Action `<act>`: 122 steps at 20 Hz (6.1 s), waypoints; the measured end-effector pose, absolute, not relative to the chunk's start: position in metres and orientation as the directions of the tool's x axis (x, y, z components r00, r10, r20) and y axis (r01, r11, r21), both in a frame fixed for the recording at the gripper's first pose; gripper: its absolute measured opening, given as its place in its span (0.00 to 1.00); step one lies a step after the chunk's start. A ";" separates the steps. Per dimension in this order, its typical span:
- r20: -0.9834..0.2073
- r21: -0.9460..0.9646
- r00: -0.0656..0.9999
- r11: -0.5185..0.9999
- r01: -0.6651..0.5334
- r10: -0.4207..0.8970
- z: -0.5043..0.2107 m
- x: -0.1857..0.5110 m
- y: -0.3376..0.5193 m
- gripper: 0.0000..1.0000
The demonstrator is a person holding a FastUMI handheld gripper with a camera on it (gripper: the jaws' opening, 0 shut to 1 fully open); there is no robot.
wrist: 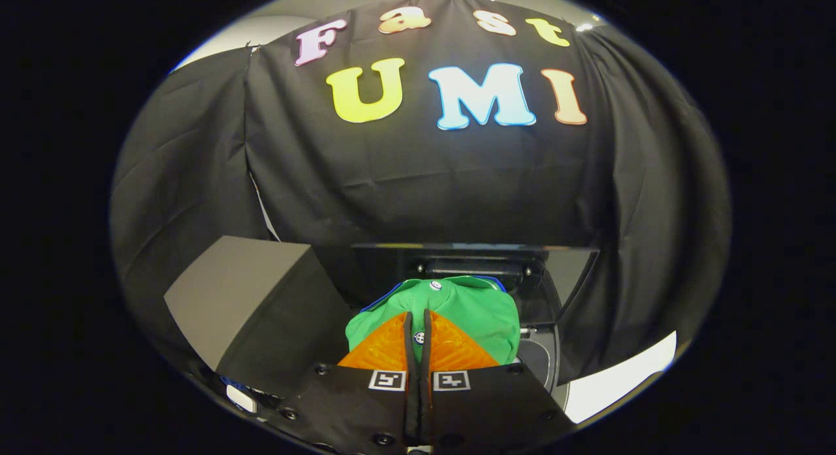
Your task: Put the clothes into the washing machine and then close the washing machine lid.
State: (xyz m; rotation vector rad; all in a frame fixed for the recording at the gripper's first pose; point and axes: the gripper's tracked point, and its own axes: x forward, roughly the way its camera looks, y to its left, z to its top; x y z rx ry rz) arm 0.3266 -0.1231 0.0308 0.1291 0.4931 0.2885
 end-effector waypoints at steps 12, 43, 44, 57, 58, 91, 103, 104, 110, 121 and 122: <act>-0.596 0.199 0.766 0.969 -0.149 0.240 -0.081 0.349 -0.126 0.02; -0.648 0.272 0.720 0.959 -0.085 0.247 -0.084 0.366 -0.144 0.98; -0.632 0.274 0.733 0.957 -0.092 0.252 -0.071 0.369 -0.146 0.98; -0.409 0.256 0.877 0.954 -0.155 0.252 0.085 0.428 -0.145 0.98; -0.412 0.245 0.878 0.958 -0.150 0.242 0.088 0.436 -0.147 0.98; -0.431 0.124 0.898 0.992 -0.036 0.086 0.019 0.477 -0.154 0.99; -0.348 0.114 0.935 0.993 -0.038 0.076 0.015 0.449 -0.155 0.99; -0.342 0.113 0.937 0.993 -0.039 0.075 0.015 0.446 -0.154 0.99; -0.178 0.110 0.981 0.992 -0.056 0.075 0.016 0.421 -0.155 0.98; -0.134 0.121 0.989 0.991 -0.051 0.067 -0.052 0.333 -0.149 0.98; -0.159 0.124 0.985 0.991 -0.055 0.075 -0.070 0.320 -0.145 0.98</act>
